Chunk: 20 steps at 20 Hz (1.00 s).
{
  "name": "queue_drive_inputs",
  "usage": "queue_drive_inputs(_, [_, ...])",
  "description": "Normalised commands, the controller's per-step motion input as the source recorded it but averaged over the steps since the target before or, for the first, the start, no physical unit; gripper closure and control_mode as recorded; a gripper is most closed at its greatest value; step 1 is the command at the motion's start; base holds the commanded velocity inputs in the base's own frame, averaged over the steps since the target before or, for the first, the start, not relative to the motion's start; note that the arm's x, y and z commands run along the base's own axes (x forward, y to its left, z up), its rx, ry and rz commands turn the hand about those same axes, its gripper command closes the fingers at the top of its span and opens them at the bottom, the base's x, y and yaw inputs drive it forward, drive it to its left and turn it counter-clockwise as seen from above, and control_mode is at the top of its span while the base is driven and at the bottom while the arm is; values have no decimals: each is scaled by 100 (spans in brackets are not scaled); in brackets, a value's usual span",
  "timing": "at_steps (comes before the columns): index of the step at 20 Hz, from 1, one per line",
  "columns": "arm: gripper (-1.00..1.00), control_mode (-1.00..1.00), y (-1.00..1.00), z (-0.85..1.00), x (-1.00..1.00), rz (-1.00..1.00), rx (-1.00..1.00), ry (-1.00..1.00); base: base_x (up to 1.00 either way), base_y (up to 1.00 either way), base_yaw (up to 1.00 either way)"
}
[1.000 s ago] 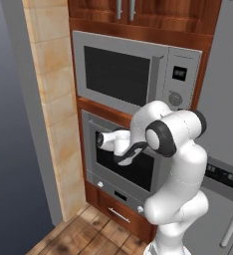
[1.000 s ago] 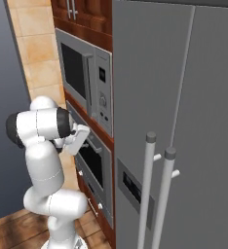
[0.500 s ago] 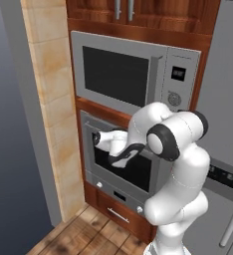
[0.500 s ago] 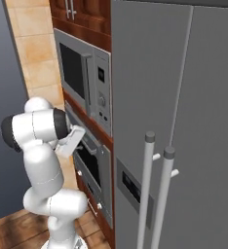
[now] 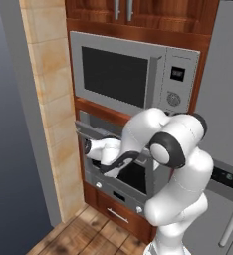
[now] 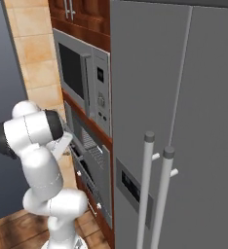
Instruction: Take the baked cake out of the oven and place it on the plate for cooling. Then close the oven door.
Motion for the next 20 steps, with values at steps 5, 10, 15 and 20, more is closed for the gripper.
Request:
queue_drive_inputs(5, [100, -100, 100, -67, -85, 2, -10, 0, 0, 0, 0])
queue_drive_inputs(10, [-100, -100, 99, -61, -72, 1, -10, 0, 0, 0, 0])
queue_drive_inputs(15, [-100, -100, 56, 0, -74, 1, -1, 0, 0, 0, 0])
queue_drive_inputs(20, [-100, -100, 34, 67, -87, 3, 2, -2, 0, 0, 0])
